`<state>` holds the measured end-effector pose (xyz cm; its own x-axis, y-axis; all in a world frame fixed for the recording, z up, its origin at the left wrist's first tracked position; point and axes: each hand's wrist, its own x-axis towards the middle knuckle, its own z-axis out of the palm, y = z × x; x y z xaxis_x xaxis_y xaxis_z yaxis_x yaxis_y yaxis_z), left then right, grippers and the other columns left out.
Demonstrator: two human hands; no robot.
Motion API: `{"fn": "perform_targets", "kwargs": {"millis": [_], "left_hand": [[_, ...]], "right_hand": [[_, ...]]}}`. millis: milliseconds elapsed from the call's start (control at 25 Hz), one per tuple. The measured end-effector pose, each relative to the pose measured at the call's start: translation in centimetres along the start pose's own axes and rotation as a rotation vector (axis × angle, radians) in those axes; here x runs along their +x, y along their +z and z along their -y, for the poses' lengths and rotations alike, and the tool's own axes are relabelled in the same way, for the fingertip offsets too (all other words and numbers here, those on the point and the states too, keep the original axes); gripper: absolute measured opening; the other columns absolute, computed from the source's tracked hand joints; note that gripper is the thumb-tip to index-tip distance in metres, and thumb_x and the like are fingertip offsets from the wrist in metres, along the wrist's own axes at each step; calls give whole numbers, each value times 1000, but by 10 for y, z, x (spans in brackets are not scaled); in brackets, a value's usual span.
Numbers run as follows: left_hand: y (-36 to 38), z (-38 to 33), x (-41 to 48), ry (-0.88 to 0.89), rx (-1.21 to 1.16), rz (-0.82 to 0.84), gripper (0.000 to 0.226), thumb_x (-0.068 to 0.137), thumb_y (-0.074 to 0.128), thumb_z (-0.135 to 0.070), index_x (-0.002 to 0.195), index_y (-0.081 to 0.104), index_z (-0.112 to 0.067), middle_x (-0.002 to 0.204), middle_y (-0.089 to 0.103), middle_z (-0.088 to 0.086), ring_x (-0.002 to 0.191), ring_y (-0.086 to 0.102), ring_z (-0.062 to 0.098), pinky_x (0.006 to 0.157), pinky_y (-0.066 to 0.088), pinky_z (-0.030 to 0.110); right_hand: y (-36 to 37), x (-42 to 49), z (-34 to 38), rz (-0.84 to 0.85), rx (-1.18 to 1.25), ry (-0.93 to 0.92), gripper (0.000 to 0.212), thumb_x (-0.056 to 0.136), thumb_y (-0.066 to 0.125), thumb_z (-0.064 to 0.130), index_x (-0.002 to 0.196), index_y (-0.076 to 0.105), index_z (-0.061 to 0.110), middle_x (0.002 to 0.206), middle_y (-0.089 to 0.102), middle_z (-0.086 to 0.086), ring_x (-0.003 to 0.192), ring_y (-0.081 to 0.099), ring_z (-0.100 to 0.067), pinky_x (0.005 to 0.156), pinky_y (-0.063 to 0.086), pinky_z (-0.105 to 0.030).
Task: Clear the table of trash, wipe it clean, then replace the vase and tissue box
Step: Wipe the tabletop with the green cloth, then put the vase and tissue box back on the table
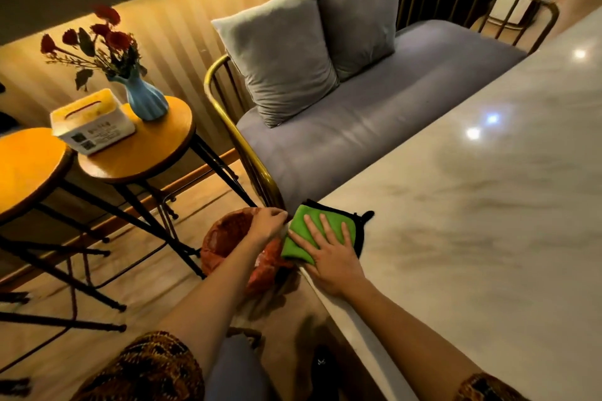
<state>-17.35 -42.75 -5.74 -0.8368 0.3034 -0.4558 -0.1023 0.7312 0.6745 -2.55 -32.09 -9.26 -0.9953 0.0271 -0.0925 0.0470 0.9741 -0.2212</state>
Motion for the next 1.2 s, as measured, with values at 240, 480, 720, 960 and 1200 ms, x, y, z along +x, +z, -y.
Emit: {"fn": "perform_targets", "kwargs": {"millis": [240, 480, 720, 960, 1200], "left_hand": [[-10, -14, 7, -234, -438, 195, 26, 93, 56, -26, 104, 64, -4, 85, 65, 8, 75, 62, 17, 66, 52, 27], [-47, -46, -2, -181, -586, 203, 14, 93, 56, -16, 87, 64, -6, 73, 70, 11, 67, 67, 25, 71, 55, 37], [-104, -72, -36, -43, -617, 235, 14, 94, 53, -16, 98, 64, -7, 89, 69, 11, 72, 69, 20, 73, 57, 33], [-169, -47, -47, -143, -802, 41, 19, 98, 46, -19, 93, 61, -9, 75, 72, 6, 72, 66, 19, 70, 52, 31], [-230, 9, 0, -222, -652, -76, 28, 92, 57, -9, 120, 58, -5, 108, 63, 11, 97, 61, 27, 82, 50, 40]], "right_hand": [[-12, 45, 13, 64, -8, -21, 70, 84, -8, 68, 143, -11, 31, 157, -13, -1, 141, -20, -27, 114, -10, -58], [-48, 34, 14, -180, 582, 120, 99, 79, 43, 76, 153, 0, 25, 160, -4, 2, 146, -1, -13, 117, 8, -36], [-88, 62, 6, -191, 1235, 492, 68, 82, 67, 7, 142, 36, 12, 136, 51, -11, 121, 49, -26, 89, 44, -33], [-104, 133, 38, 159, 1486, 542, 37, 71, 60, -1, 107, 57, -4, 68, 53, -12, 51, 48, -21, 53, 39, -29], [-113, 239, 95, 193, 1262, 337, 46, 73, 55, -20, 115, 56, -2, 94, 63, -18, 79, 57, -28, 60, 45, -29]]}}
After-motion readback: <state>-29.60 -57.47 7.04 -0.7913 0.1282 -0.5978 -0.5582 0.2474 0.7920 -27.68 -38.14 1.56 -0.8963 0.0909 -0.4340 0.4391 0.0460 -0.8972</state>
